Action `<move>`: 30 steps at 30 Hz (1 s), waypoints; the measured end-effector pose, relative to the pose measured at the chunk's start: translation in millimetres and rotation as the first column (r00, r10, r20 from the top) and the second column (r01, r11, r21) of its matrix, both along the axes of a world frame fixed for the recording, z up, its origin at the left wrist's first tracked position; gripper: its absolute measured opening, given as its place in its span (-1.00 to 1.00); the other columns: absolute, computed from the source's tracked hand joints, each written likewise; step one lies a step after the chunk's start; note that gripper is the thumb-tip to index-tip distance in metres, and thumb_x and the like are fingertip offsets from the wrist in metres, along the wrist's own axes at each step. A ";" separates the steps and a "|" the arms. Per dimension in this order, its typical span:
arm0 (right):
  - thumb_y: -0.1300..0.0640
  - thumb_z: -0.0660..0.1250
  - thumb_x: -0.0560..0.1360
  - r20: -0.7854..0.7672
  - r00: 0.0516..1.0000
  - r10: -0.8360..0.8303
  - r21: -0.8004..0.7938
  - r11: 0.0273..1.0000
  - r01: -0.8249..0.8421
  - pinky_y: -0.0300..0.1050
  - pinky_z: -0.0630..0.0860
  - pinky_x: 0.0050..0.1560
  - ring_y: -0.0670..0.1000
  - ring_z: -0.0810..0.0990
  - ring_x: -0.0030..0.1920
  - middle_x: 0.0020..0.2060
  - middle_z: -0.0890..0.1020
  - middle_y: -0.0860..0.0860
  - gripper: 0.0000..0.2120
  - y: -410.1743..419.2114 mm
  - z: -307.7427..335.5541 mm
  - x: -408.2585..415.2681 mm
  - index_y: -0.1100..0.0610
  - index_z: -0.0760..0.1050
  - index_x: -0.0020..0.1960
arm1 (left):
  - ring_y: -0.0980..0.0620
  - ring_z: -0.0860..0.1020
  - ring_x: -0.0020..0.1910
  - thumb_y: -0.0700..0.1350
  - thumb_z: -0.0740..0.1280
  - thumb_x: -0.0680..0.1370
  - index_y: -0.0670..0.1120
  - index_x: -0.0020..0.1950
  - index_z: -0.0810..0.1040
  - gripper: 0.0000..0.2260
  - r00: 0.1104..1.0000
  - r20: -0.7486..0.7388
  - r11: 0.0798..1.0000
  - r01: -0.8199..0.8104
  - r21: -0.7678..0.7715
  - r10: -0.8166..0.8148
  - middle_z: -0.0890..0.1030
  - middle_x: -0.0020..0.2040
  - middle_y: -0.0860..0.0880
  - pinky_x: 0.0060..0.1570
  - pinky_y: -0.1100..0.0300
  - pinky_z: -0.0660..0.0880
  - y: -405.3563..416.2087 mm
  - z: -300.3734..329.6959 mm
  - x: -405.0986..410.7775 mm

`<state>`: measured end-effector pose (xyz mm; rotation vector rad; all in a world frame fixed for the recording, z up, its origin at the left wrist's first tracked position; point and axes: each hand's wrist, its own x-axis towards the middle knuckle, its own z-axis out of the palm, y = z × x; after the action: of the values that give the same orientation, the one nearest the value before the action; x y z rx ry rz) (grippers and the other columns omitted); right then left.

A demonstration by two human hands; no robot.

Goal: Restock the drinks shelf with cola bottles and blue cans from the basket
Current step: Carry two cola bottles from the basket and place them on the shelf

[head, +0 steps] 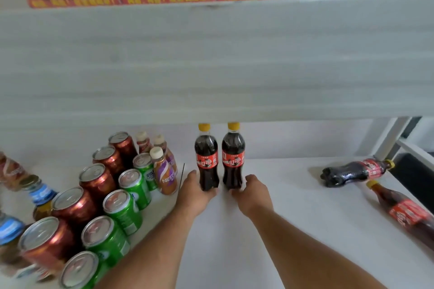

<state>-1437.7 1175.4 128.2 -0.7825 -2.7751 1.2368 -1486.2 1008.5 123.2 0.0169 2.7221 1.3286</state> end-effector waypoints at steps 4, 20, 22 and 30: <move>-0.11 0.37 0.59 0.070 0.996 0.049 0.090 0.994 -0.055 -0.01 0.56 0.24 0.13 0.58 0.33 0.37 0.57 0.06 -0.40 -0.1 5.1 26.7 0.10 0.33 0.54 | -0.14 0.51 0.35 0.07 0.52 0.52 -0.17 0.51 0.36 -0.33 0.999 0.051 0.995 0.023 -0.095 -0.018 0.52 0.40 -0.11 0.21 0.16 0.43 -10.4 7.1 26.1; -0.30 0.21 0.60 0.243 0.897 0.369 0.318 0.844 -0.433 0.05 0.32 0.51 0.12 0.26 0.57 0.59 0.35 0.00 -0.26 -13.6 39.9 146.3 0.05 0.19 0.65 | -0.03 0.38 0.52 0.17 0.39 0.59 -0.06 0.65 0.24 -0.29 0.988 0.114 0.964 0.128 -0.231 -0.104 0.30 0.62 -0.05 0.48 0.11 0.33 -49.5 38.5 162.0; -0.30 0.21 0.61 0.236 0.873 0.426 0.301 0.823 -0.483 0.05 0.32 0.51 0.11 0.25 0.58 0.60 0.33 0.00 -0.25 -19.8 44.8 149.6 0.05 0.17 0.66 | -0.04 0.35 0.54 0.17 0.39 0.59 -0.04 0.64 0.24 -0.30 0.993 0.092 0.965 0.089 -0.247 -0.068 0.29 0.62 -0.04 0.49 0.08 0.33 -56.7 44.6 178.0; -0.30 0.23 0.60 0.170 0.705 0.689 0.264 0.657 -0.706 0.05 0.30 0.55 0.10 0.24 0.59 0.62 0.30 -0.02 -0.24 -41.8 61.2 177.2 0.04 0.15 0.67 | -0.04 0.35 0.54 0.20 0.36 0.59 -0.02 0.63 0.26 -0.32 0.975 0.085 0.939 -0.172 -0.299 0.205 0.34 0.59 -0.02 0.49 0.02 0.33 -73.9 56.8 271.3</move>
<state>-1260.5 1133.6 189.4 0.3500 -3.3121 0.7362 -1214.9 934.6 179.9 -0.3434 2.8459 0.9191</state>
